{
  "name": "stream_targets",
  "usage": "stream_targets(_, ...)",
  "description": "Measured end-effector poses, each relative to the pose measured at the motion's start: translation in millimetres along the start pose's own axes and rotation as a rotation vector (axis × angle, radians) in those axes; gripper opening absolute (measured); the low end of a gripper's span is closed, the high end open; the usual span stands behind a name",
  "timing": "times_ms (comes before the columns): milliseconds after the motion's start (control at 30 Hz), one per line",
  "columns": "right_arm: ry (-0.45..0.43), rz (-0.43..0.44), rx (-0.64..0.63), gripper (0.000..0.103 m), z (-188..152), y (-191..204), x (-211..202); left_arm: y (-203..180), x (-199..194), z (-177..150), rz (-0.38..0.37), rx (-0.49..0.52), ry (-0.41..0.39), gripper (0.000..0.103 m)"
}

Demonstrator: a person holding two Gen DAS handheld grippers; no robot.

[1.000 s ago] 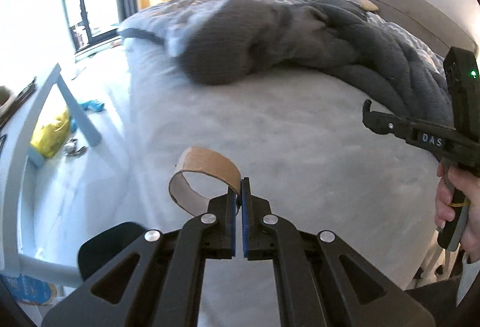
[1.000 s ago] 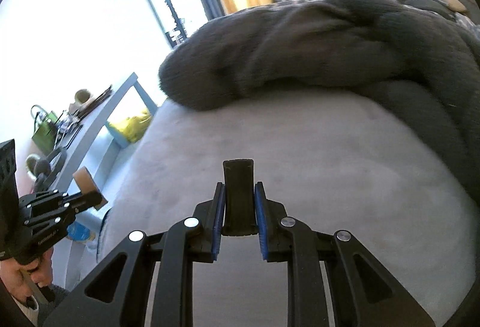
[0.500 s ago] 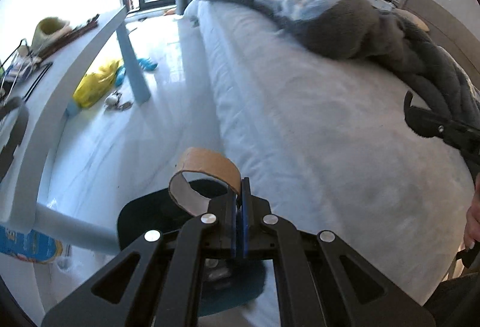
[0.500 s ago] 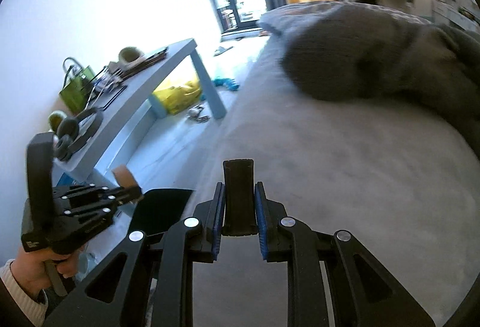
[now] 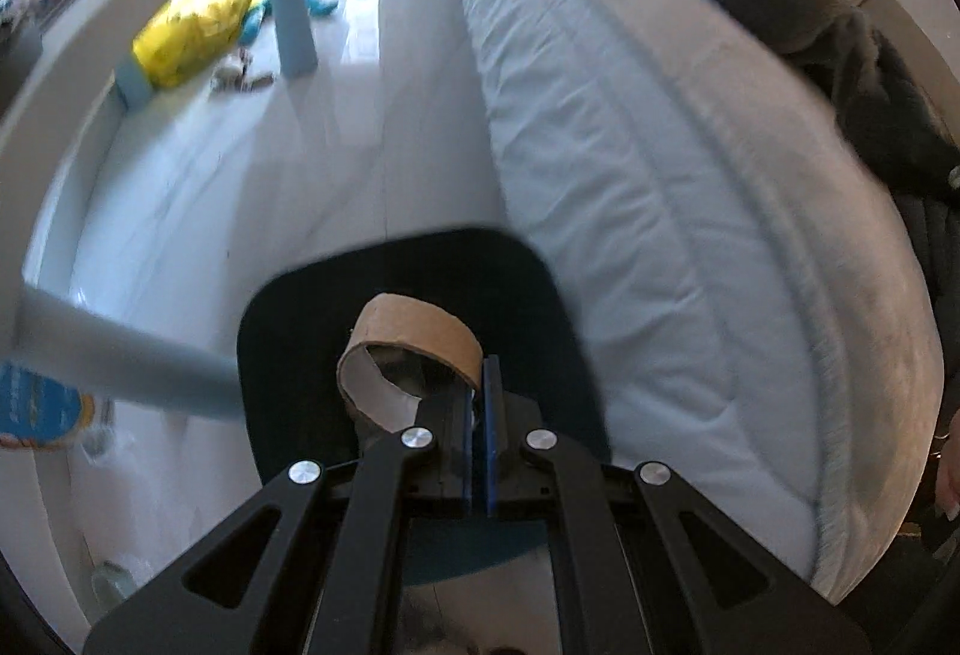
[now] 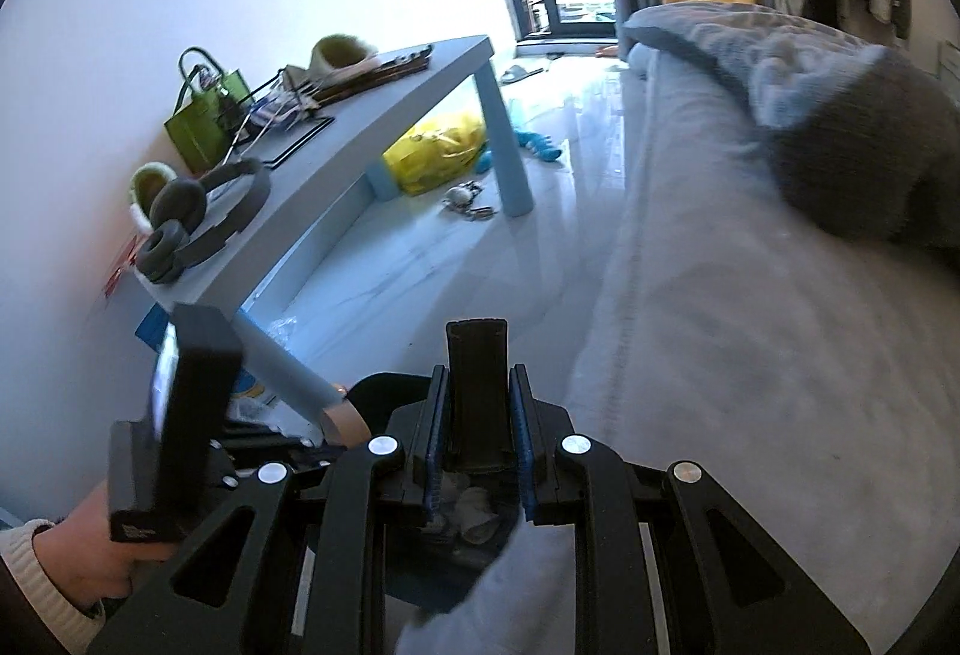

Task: Collect trash
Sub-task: 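Carry the tape roll and black clip over the black bin with both tools, then open the left tool over the bin while the right tool releases the clip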

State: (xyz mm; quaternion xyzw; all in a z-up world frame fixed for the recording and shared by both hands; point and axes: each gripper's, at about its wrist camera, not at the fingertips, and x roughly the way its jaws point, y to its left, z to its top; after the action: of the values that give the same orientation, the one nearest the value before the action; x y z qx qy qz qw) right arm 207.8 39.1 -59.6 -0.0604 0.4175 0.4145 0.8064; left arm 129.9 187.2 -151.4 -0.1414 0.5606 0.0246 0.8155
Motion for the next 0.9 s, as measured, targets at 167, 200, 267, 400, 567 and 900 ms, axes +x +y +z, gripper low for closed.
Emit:
stream_targets(167,0.038,0.016,-0.025,0.02,2.1,21.0,21.6,18.9,13.6,-8.7,-0.026,-0.048,0.083,0.004)
stream_targets(200,0.045,0.018,-0.029,0.02,1.8,23.2,24.7,22.0,16.2,-10.8,-0.029,-0.052,0.099,0.004)
stream_targets(267,0.061,0.022,-0.034,0.02,1.7,28.8,32.7,25.0,19.5,-13.1,-0.035,-0.06,0.126,0.004)
stream_targets(400,0.1,0.028,-0.04,0.02,-0.6,37.4,51.1,31.8,21.6,-19.6,-0.046,-0.072,0.159,0.005)
stream_targets(567,0.141,0.022,-0.041,0.02,-3.9,43.8,71.5,36.4,19.0,-19.5,-0.069,-0.072,0.164,0.01)
stream_targets(900,0.216,0.029,-0.033,0.02,-9.7,51.5,104.8,55.5,-1.6,-21.8,-0.034,-0.075,0.098,0.051)
